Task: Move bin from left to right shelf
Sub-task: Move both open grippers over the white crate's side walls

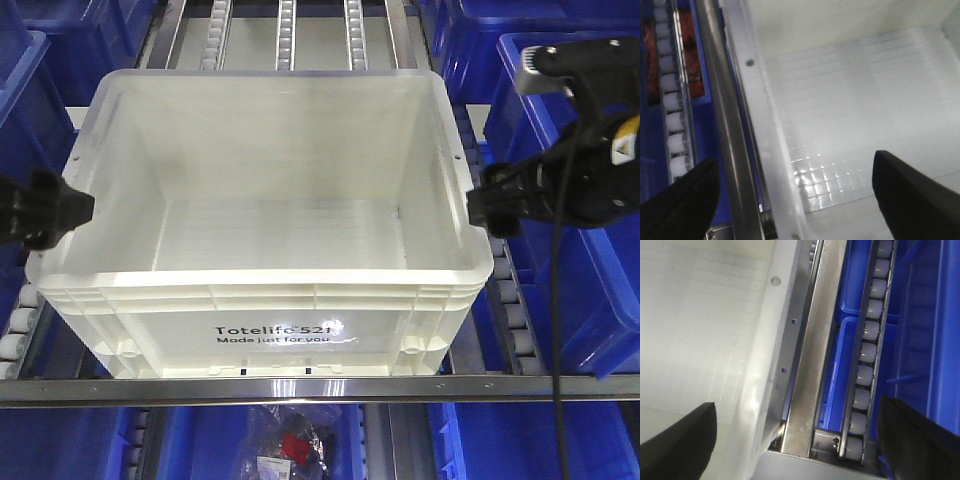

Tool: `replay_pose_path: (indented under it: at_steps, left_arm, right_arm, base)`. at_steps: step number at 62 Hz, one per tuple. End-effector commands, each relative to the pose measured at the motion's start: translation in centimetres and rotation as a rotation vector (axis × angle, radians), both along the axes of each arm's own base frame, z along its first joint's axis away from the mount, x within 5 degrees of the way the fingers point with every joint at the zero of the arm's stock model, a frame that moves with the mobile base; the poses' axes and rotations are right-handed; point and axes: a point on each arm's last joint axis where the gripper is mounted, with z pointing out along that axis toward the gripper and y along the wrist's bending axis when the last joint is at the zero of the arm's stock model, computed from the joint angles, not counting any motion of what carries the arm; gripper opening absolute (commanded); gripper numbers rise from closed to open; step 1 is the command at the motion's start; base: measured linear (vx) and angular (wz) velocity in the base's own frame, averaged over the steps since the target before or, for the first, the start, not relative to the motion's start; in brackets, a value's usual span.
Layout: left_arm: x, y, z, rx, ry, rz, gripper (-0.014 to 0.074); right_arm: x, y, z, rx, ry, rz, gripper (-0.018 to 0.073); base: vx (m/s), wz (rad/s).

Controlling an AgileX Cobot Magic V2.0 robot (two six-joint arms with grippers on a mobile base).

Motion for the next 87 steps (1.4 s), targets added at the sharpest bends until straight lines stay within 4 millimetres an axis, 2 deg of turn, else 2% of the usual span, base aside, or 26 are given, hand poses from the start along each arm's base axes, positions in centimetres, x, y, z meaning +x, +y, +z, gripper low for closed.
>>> replay_pose_path:
  at_steps: [1, 8, 14, 41, 47, 62, 87]
  left_arm:
    - [1.4, 0.0, 1.9, -0.015, -0.055, 0.053, 0.0594]
    - [3.2, 0.0, 2.3, 0.012, -0.022, 0.091, 0.0594]
    - [4.6, -0.1, 1.9, 0.03, 0.008, 0.109, 0.0594]
    - [8.6, -0.9, 0.4, 0.042, 0.059, 0.12, 0.0594]
    - [9.4, -0.5, 0.0, 0.054, 0.072, 0.149, 0.0594]
    - [10.3, -0.3, -0.4, 0.036, 0.084, 0.18, 0.0594]
    - [9.8, -0.3, -0.7, 0.041, 0.145, 0.188, 0.0594]
  right_arm:
    - [1.1, 0.5, 1.5, 0.034, -0.074, -0.008, 0.0614]
    - [2.5, 1.0, 1.2, 0.048, -0.05, -0.035, 0.0609]
    - [3.5, 1.4, 0.8, 0.06, -0.033, -0.059, 0.0605]
    - [7.7, 2.8, -0.5, 0.043, 0.034, -0.105, 0.0594]
    - [8.5, 2.9, -0.8, 0.022, 0.061, -0.122, 0.0594]
    - [10.0, 3.3, -1.6, -0.012, 0.089, -0.14, 0.0594]
    - [10.1, 3.4, -1.9, -0.008, 0.099, -0.143, 0.0542]
  base:
    - [0.0, 0.0]
    - [0.0, 0.0]
    - [0.0, 0.0]
    - [0.0, 0.0]
    - [0.0, 0.0]
    - [0.0, 0.0]
    - [0.0, 0.0]
